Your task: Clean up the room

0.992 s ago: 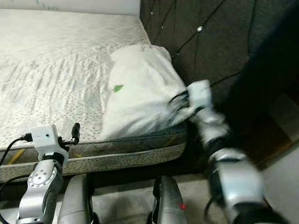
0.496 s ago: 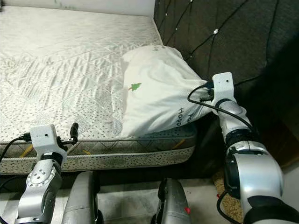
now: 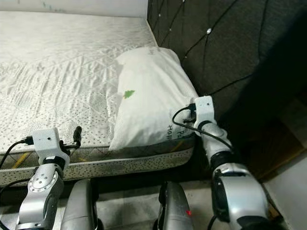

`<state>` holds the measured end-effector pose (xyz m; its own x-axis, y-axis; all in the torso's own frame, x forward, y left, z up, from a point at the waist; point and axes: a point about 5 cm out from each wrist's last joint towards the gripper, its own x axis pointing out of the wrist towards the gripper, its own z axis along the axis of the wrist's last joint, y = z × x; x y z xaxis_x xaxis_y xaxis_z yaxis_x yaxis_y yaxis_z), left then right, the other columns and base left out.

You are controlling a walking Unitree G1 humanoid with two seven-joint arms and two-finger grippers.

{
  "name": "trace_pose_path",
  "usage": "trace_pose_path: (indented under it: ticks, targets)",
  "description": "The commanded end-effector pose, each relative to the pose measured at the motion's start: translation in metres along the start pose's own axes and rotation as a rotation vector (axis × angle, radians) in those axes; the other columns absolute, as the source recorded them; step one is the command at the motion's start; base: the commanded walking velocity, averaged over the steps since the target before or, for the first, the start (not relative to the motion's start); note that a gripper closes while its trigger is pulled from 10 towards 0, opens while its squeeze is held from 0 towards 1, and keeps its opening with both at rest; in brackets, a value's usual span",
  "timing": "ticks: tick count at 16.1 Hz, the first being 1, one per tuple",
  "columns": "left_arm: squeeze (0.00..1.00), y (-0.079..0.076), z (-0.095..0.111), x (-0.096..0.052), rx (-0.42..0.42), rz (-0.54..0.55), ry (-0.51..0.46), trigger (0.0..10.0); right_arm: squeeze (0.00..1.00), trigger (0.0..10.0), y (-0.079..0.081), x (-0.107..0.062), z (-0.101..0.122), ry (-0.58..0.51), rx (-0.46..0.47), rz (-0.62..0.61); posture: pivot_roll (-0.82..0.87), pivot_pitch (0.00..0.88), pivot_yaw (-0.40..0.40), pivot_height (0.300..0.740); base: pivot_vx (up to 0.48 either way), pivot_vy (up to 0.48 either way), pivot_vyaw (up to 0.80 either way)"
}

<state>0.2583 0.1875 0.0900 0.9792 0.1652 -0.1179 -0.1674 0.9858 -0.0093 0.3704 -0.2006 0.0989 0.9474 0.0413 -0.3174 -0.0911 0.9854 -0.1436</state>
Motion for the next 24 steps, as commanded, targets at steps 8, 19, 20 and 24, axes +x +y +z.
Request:
trace_pose_path:
  ticks: [8,19,20,24]
  targets:
    - [0.0,0.003,0.009,0.001,0.027,0.004,-0.036,10.0,1.0,10.0,0.02,-0.017,-0.015,-0.163,0.087,-0.056,0.03,0.0,-0.072,0.563,0.0,0.0,0.0]
    - [0.0,0.004,0.012,0.003,0.02,0.003,-0.058,10.0,0.76,10.0,0.077,-0.047,0.016,-0.405,0.176,0.182,0.03,0.0,-0.069,0.563,0.0,0.0,0.0]
    - [0.0,0.002,0.013,0.003,0.022,-0.011,-0.065,10.0,0.0,10.0,0.08,-0.049,0.019,-0.423,0.171,0.21,0.04,0.0,-0.069,0.563,0.0,0.0,0.0]
    - [0.0,0.002,0.013,0.002,0.023,-0.014,-0.067,10.0,0.0,10.0,0.088,-0.049,0.026,-0.422,0.181,0.239,0.04,0.0,-0.068,0.617,0.0,0.0,0.0]
